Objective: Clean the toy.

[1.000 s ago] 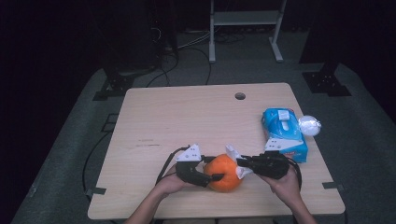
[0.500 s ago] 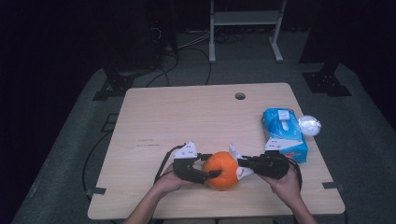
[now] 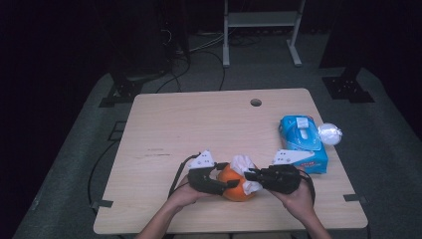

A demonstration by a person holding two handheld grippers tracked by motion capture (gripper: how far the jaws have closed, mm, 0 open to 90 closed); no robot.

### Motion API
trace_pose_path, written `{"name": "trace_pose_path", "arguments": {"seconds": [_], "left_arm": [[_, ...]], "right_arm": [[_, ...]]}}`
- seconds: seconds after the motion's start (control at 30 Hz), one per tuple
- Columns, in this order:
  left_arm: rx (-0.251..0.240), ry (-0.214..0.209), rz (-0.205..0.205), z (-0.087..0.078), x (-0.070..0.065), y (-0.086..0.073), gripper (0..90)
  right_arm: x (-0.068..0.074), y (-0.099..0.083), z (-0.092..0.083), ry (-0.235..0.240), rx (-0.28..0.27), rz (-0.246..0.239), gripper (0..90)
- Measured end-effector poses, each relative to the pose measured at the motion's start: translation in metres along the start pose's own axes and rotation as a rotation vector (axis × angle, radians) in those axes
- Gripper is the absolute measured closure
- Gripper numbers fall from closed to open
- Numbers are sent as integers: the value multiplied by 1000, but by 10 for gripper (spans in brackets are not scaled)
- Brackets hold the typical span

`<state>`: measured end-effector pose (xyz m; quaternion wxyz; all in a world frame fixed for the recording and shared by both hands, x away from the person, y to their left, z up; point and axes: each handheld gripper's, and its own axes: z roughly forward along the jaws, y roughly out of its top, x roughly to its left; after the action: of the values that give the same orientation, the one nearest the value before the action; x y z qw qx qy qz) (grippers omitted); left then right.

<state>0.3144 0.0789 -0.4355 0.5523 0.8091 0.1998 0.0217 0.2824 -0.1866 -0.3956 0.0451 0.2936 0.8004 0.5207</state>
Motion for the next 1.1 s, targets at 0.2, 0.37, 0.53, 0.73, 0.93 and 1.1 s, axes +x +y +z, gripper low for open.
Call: {"name": "trace_pose_path", "arguments": {"seconds": [0.2,0.37,0.53,0.73,0.93,1.1], "left_arm": [[13,-49,33,1,-4,0,261],[34,-22,58,5,-11,2,292],[50,-28,87,8,-17,2,294],[53,-31,98,8,-16,4,204],[80,-47,73,18,-9,-5,47],[68,-13,105,9,-13,4,326]], "right_arm": [[-10,-3,-9,-30,-10,22,813],[-4,0,-11,-40,-10,10,814],[9,7,-2,-34,0,-50,814],[-11,2,-14,-73,-11,26,814],[-8,1,-10,-35,14,11,813],[-4,5,-13,-41,-29,13,815]]}}
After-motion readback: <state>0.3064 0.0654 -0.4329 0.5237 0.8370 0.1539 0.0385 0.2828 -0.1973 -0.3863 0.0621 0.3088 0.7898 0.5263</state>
